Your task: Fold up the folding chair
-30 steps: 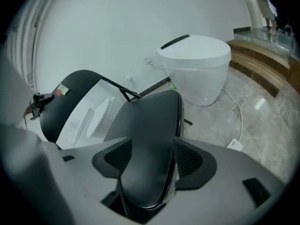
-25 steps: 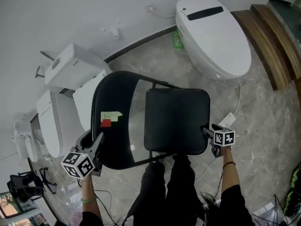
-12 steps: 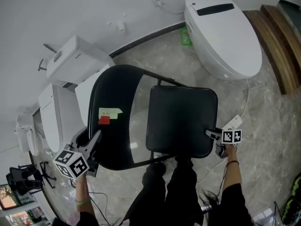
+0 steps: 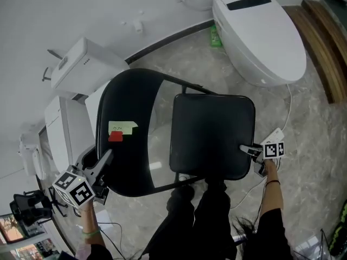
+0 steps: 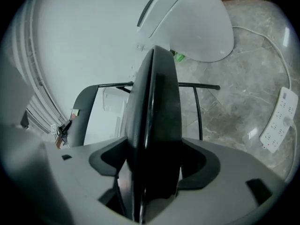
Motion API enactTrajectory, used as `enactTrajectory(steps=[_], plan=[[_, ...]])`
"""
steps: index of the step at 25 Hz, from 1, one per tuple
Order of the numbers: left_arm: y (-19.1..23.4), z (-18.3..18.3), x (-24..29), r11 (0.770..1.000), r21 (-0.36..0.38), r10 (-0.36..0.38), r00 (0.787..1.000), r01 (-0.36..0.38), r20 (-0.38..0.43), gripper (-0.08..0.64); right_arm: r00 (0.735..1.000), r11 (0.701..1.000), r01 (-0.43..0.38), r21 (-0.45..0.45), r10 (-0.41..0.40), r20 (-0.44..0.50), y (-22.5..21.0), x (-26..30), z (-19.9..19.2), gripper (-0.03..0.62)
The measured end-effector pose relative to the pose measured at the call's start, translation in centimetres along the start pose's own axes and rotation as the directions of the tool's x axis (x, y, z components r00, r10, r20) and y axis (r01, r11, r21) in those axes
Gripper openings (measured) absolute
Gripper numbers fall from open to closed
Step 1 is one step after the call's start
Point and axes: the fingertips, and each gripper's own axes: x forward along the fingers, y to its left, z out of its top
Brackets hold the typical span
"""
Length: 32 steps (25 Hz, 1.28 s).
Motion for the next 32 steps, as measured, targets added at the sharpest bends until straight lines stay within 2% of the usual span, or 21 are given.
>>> enactTrajectory(steps=[3,5,8,10,14,16,20,25,30,32], plan=[[0.3,-0.4,0.1,1.0,0.0,0.009,1.0,-0.009,-0.002,0.178,0.998,0.999,0.049,-0.019,-0.048,0.048,-0.2,0.5,0.1,0.327],[0.3,-0.7,-0.2,1.0,-0.025,-0.002,1.0,0.002,0.0,0.178,0.994,0.996,0.085,-0.017,-0.083,0.07,-0.2,0.3,-0.5,0.327],[-0.5,0.3,-0.6,0.994,-0.075,-0.081,0.996,0.083,0.029,0.176,0.99,0.994,0.112,-0.004,-0.111,0.087,0.9,-0.4,-1.3,0.327],[-1.3,1.2,-1.0,0.993,-0.059,-0.104,0.994,0.105,0.027,0.173,0.986,0.991,0.134,0.013,-0.135,0.1,1.8,-0.8,-2.2,0.327],[-2.8,2.7,-1.9,0.995,-0.016,-0.103,0.995,0.103,0.004,0.172,0.977,0.985,0.167,0.048,-0.172,0.129,4.5,-2.3,-4.1,0.325],[-3.1,3.6,-2.4,0.993,-0.037,-0.11,0.994,0.111,0.012,0.167,0.97,0.983,0.17,0.065,-0.179,0.167,6.5,-3.3,-4.5,0.324],[-4.4,5.6,-3.3,0.973,-0.118,-0.195,0.979,0.2,0.055,0.15,0.958,0.981,0.169,0.091,-0.186,0.219,10.3,-5.4,-4.4,0.302],[-7.2,7.7,-4.1,0.969,-0.064,-0.239,0.971,0.24,0.029,0.15,0.945,0.98,0.177,0.085,-0.194,0.264,14.4,-7.3,-3.6,0.285],[-9.2,10.0,-4.7,0.963,-0.045,-0.264,0.964,0.265,0.029,0.15,0.928,0.977,0.205,0.051,-0.211,0.309,17.8,-9.0,-1.7,0.267],[-9.9,10.7,-4.9,0.959,-0.05,-0.279,0.96,0.281,0.034,0.15,0.928,0.98,0.19,0.054,-0.198,0.315,19.7,-8.9,-1.1,0.262]])
